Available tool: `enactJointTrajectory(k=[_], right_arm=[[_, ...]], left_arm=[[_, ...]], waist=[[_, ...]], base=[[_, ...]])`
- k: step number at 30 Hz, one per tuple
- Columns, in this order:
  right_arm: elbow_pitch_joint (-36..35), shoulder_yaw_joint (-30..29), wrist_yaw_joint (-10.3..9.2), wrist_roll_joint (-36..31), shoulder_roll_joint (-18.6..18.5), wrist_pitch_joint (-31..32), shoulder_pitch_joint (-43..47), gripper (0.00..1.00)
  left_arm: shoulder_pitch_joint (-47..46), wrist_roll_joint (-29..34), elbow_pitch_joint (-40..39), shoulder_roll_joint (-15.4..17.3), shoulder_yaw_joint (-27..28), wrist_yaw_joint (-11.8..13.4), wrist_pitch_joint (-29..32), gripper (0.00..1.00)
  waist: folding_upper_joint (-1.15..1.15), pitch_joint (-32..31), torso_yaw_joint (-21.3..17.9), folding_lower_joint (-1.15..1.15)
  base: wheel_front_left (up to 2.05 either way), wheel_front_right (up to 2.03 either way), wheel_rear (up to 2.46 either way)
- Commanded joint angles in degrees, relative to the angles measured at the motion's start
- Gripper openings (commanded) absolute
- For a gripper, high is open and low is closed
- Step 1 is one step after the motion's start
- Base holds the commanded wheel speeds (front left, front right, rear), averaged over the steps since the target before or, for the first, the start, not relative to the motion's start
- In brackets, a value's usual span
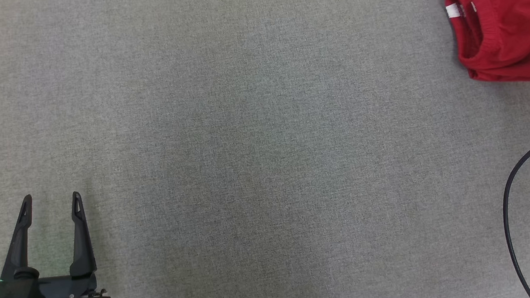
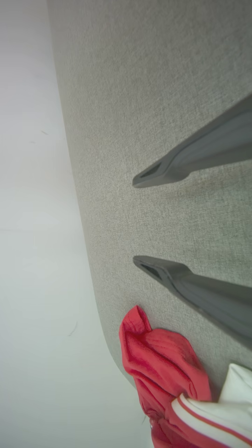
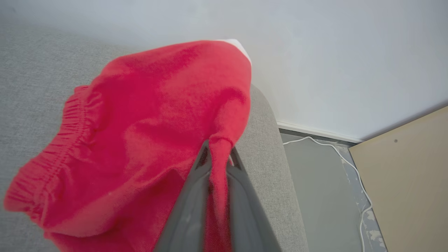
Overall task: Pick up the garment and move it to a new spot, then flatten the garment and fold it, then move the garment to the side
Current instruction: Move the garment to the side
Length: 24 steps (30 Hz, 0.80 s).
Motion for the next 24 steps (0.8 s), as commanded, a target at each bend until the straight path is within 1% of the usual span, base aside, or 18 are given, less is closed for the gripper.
enactJointTrajectory(k=[1,2,3,9,10,14,16,17,20,24], right_arm=[[0.4,0.2,-0.03,-0.8,-0.1,-0.8,-0.9,0.44],[0.7,0.2,-0.03,-1.2,0.0,-1.0,-1.2,0.95],[1.7,0.2,-0.03,-2.2,0.3,-0.9,-1.4,1.0],[3.8,0.3,-0.03,-4.6,1.0,-2.1,-2.3,1.0],[3.8,0.0,-0.03,-4.2,1.3,-2.8,-2.3,1.0],[3.8,-4.3,-0.03,1.7,2.9,-4.8,-0.5,1.0],[2.7,-5.5,-0.03,3.2,3.6,-6.2,0.7,1.0],[0.3,-8.0,-0.03,5.8,5.3,-7.7,2.7,1.0],[-2.3,-9.6,-0.03,6.3,6.8,-8.2,5.3,1.0],[-7.7,-14.7,-0.03,4.6,8.4,-8.1,9.7,1.0]], left_arm=[[0.7,0.0,-0.3,0.4,0.1,0.2,0.0,1.0],[0.6,0.0,-0.2,0.4,0.1,0.3,0.0,1.0],[0.3,0.0,-0.1,0.4,-0.1,0.4,0.1,1.0],[0.0,-0.4,0.8,0.1,-0.5,0.5,-0.4,1.0],[0.0,-0.6,1.1,0.0,-0.5,0.5,-0.6,1.0],[0.2,-1.6,2.4,-0.9,-1.0,0.7,-1.4,1.0],[0.5,-1.8,3.7,-1.3,-1.2,0.6,-2.0,1.0],[0.9,-2.5,5.6,-1.9,-1.7,0.4,-2.7,1.0],[1.2,-3.0,6.7,-2.2,-2.0,0.0,-3.2,1.0],[1.8,-3.8,8.1,-2.4,-2.3,-0.4,-3.8,1.0]], waist=[[0.0,0.1,0.0,0.0],[0.0,0.2,-0.1,0.0],[0.0,0.2,-0.1,0.0],[0.0,-0.5,0.1,0.0],[0.0,-0.8,0.1,0.0],[0.0,-2.9,0.4,0.0],[0.0,-4.4,0.6,0.0],[0.0,-6.9,0.8,0.0],[0.0,-9.4,0.7,0.0],[0.0,-12.9,0.9,0.0]], base=[[0.0,0.0,0.0],[0.0,0.0,0.0],[0.0,0.0,0.0],[0.0,0.0,0.0],[0.0,0.0,0.0],[0.0,0.0,0.0],[0.0,0.0,0.0],[0.0,0.0,0.0],[0.0,0.0,0.0],[0.0,0.0,0.0]])
